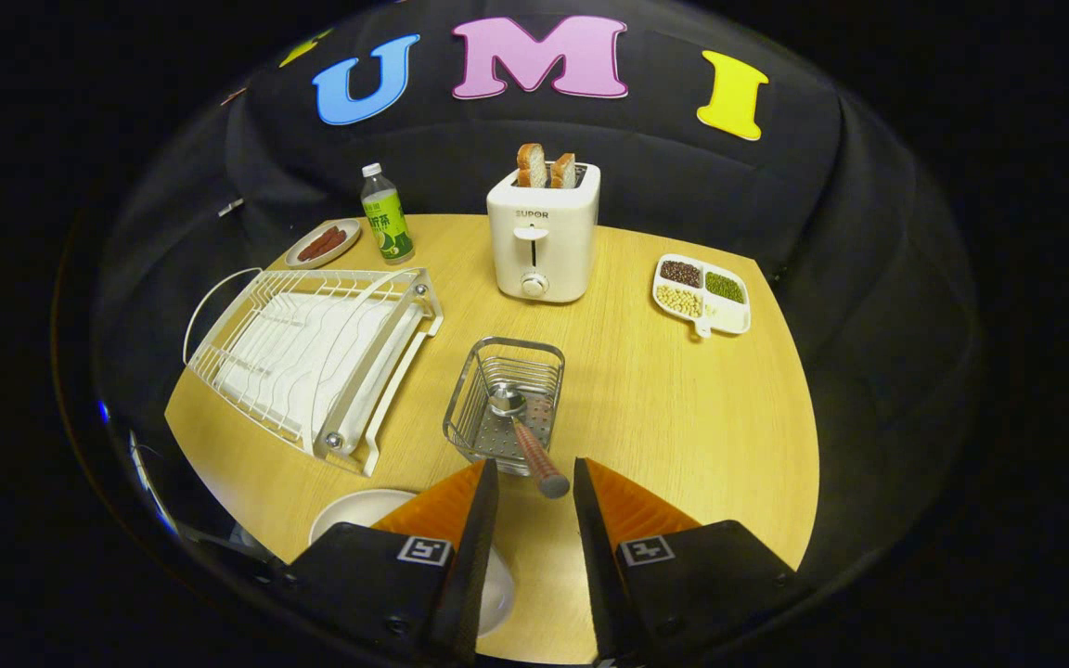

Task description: Take the plate from the dish rack, then take the spoon from the basket and place it into the plate.

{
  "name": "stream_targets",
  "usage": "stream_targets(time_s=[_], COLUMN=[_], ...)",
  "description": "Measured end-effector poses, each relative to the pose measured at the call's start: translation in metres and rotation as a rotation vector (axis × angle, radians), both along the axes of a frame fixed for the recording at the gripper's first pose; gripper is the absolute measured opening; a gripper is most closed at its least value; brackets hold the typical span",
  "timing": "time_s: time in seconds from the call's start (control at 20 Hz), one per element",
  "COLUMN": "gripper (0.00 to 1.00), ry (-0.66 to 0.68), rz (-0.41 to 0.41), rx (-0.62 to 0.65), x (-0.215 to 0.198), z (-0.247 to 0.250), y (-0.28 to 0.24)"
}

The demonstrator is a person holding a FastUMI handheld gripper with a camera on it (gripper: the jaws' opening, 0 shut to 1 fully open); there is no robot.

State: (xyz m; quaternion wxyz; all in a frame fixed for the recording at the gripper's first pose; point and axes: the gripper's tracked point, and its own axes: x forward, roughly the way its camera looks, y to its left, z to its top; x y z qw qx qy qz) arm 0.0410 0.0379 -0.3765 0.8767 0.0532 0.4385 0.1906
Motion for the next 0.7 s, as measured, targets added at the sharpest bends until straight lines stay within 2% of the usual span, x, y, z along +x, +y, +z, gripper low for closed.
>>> stream_targets(time_s=[0.15, 0.2, 0.25, 0.3, 0.4, 0.7], gripper=[0.37, 0.25, 0.25, 0.19, 0.13, 0.13], ry=[0.010, 0.018, 0.021, 0.021, 0.021, 0.018], rz=[-0.023, -0.025, -0.017, -0.015, -0.031, -0.121], rx=[0.001, 0.015, 0.040, 0.054, 0.046, 0.112], x=[0.005, 0.004, 0.003, 0.003, 0.004, 0.010], z=[-0.004, -0.003, 0.000, 0.004, 0.005, 0.035], y=[0.003, 0.006, 0.011, 0.015, 0.011, -0.003])
